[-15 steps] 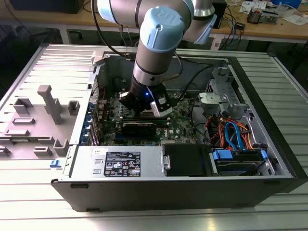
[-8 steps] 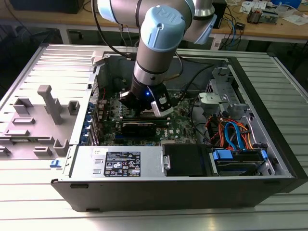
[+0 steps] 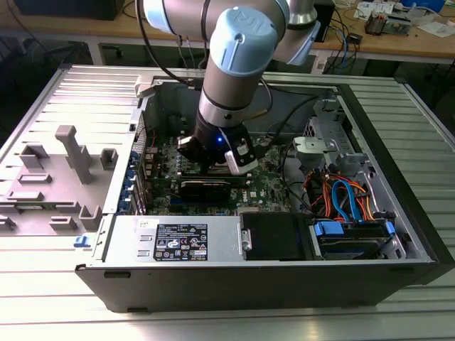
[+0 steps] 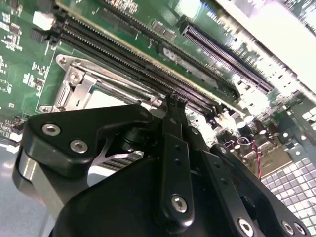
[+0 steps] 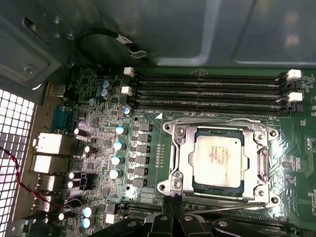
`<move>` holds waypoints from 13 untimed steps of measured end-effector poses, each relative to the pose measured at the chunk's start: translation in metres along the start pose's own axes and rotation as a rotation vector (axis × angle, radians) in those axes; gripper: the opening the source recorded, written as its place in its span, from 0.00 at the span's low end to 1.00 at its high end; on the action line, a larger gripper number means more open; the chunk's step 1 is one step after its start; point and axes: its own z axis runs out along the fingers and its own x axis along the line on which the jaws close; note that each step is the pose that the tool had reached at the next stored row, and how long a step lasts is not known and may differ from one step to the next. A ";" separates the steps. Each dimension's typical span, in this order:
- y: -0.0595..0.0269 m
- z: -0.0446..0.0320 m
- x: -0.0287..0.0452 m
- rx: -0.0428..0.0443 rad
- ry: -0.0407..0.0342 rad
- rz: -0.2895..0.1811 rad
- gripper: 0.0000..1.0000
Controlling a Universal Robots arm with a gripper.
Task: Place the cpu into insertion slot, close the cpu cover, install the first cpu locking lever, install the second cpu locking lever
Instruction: 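Install the second cpu locking lever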
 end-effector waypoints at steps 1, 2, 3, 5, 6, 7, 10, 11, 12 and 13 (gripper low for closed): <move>-0.0007 -0.0001 0.0001 0.0000 -0.0001 0.000 0.11; -0.0011 -0.0001 0.0002 -0.0001 0.0000 0.000 0.11; -0.0011 -0.0002 0.0002 -0.0001 -0.0001 0.000 0.11; -0.0012 0.0003 0.0013 -0.0007 -0.0007 0.000 0.11; -0.0011 0.0015 0.0050 -0.0050 -0.0016 -0.001 0.11; -0.0011 0.0028 0.0068 -0.0091 -0.0018 -0.002 0.11; -0.0015 0.0047 0.0069 -0.0195 -0.0024 -0.003 0.11; -0.0016 0.0052 0.0068 -0.0236 -0.0027 -0.004 0.11; -0.0016 0.0058 0.0069 -0.0278 -0.0031 -0.005 0.11; -0.0017 0.0062 0.0071 -0.0310 -0.0034 -0.005 0.11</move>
